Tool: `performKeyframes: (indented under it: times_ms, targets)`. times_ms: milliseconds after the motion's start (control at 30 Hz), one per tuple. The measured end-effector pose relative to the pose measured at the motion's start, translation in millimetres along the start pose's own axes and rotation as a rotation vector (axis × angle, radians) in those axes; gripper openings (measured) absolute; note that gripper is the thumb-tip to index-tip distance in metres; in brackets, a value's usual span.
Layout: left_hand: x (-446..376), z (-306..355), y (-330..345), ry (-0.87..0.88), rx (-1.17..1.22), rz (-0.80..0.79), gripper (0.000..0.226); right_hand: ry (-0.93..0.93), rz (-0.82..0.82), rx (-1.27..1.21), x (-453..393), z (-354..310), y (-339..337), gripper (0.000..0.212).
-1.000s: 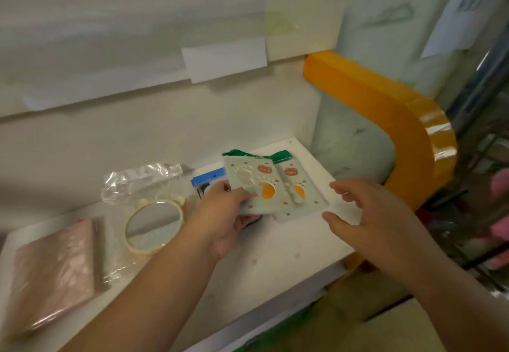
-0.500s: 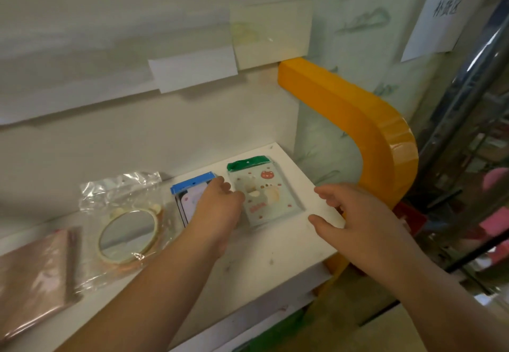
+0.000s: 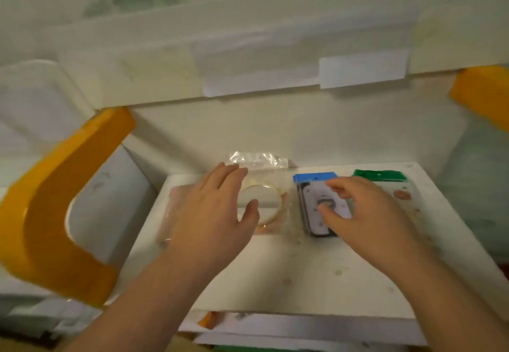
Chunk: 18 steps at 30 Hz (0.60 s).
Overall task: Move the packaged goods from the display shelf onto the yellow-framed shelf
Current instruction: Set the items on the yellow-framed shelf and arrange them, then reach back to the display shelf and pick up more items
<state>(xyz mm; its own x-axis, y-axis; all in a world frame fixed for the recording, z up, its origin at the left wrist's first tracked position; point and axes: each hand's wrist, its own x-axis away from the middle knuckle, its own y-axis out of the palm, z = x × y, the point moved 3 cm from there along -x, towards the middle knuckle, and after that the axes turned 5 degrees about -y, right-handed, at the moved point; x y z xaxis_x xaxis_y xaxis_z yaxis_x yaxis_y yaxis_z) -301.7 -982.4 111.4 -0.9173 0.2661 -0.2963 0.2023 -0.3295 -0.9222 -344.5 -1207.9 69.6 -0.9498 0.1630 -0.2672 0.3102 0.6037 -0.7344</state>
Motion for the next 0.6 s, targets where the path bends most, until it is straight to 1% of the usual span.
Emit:
performKeyframes:
  times_ms: [100, 167, 300, 400, 500, 600]
  targets:
    - [18, -44, -31, -0.086, -0.017, 0.064, 0.056, -0.129, -0.053, -0.042, -22, -45, 38, 0.042]
    - [33, -73, -53, -0.162, -0.015, 0.111, 0.055, -0.185, -0.123, -0.077, -27, -80, 62, 0.042]
    - [68, -134, -97, -0.278, 0.013, 0.282, 0.048, -0.337, -0.179, -0.101, -23, -152, 105, 0.041]
    - [96, -183, -123, -0.355, 0.035, 0.355, 0.045, -0.416, -0.232, -0.127, -12, -203, 134, 0.042]
    - [122, -235, -138, -0.456, 0.088, 0.356, 0.048, -0.489, -0.211, -0.147, 3, -256, 156, 0.039]
    - [147, -290, -149, -0.54, 0.126, 0.305, 0.051, -0.539, -0.205, -0.159, 22, -313, 175, 0.035]
